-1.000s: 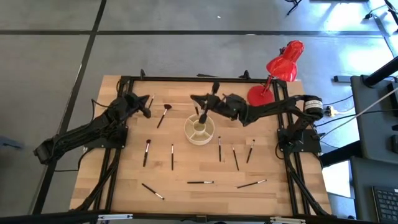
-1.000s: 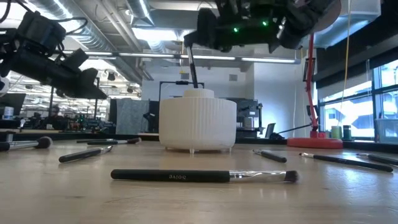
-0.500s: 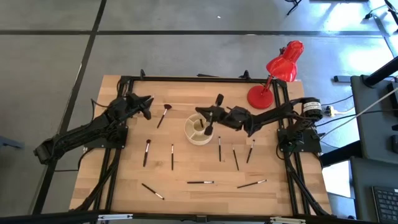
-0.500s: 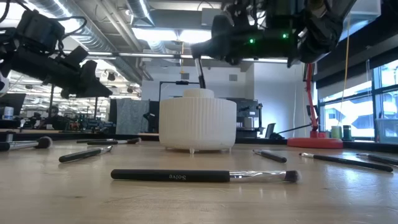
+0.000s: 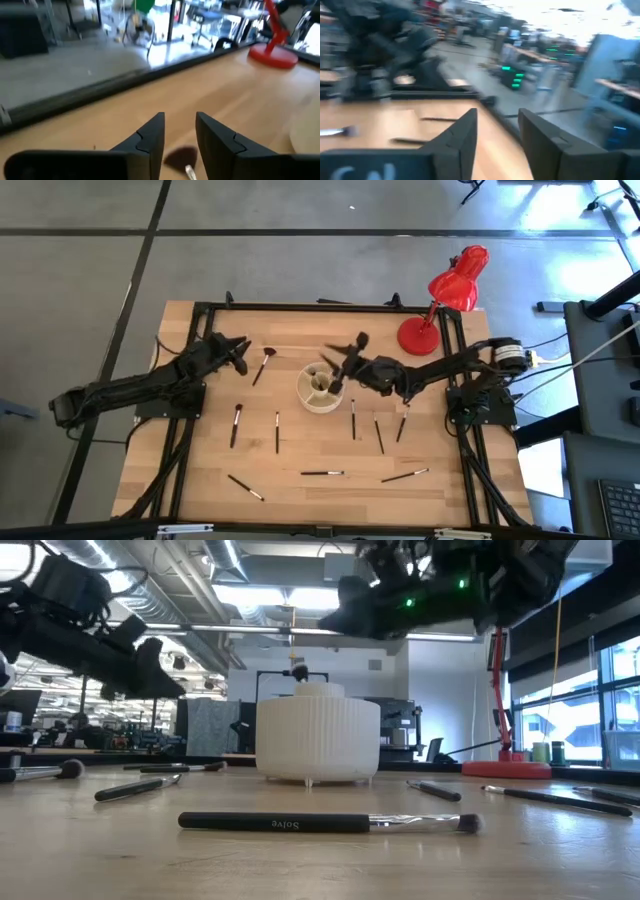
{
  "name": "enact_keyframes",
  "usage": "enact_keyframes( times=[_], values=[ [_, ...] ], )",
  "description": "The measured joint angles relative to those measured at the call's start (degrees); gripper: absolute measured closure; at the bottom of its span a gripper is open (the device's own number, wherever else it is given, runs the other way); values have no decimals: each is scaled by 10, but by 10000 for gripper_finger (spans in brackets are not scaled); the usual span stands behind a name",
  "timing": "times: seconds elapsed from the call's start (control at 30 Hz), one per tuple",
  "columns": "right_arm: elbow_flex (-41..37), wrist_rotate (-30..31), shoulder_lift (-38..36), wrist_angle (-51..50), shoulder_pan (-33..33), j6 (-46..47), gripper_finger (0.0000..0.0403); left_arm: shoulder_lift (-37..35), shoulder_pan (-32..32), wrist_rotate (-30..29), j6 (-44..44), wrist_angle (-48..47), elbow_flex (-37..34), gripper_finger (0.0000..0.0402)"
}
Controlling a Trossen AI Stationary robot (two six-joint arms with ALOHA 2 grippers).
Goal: Put items in baskets/containers
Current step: Put the blush brush into the white organizer, then put the highlighter brush into the white organizer
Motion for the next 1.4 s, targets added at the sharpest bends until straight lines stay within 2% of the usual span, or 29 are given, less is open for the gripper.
enact_keyframes(
  times=[0.13,0.23,0.3,0.37,0.47,0.6,0.83,1.0,1.2,1.4],
  values=[
    [4,52,-63,-31,-9,-21,234,66,-8,26,-24,0,25,303],
    [39,79,-115,-157,-26,21,227,127,-20,42,-36,-3,56,298],
    [80,81,-139,-284,-40,79,225,172,-26,38,-43,-13,79,292],
    [126,65,-149,-415,-52,144,224,222,-30,23,-54,-28,106,288],
    [180,7,-149,-581,-64,219,224,303,-34,-9,-77,-46,149,287],
    [202,-33,-134,-688,-70,279,229,414,-40,-16,-111,-86,220,293],
    [200,-151,-129,-709,-73,319,251,573,-38,-22,-115,-152,327,293],
    [200,-171,-130,-718,-72,312,254,641,-35,-36,-141,-227,380,297],
    [200,-171,-130,-751,-70,309,254,675,-35,-53,-160,-304,421,324],
    [203,-171,-130,-757,-70,306,254,671,-35,-34,-129,-318,432,392]
  ],
)
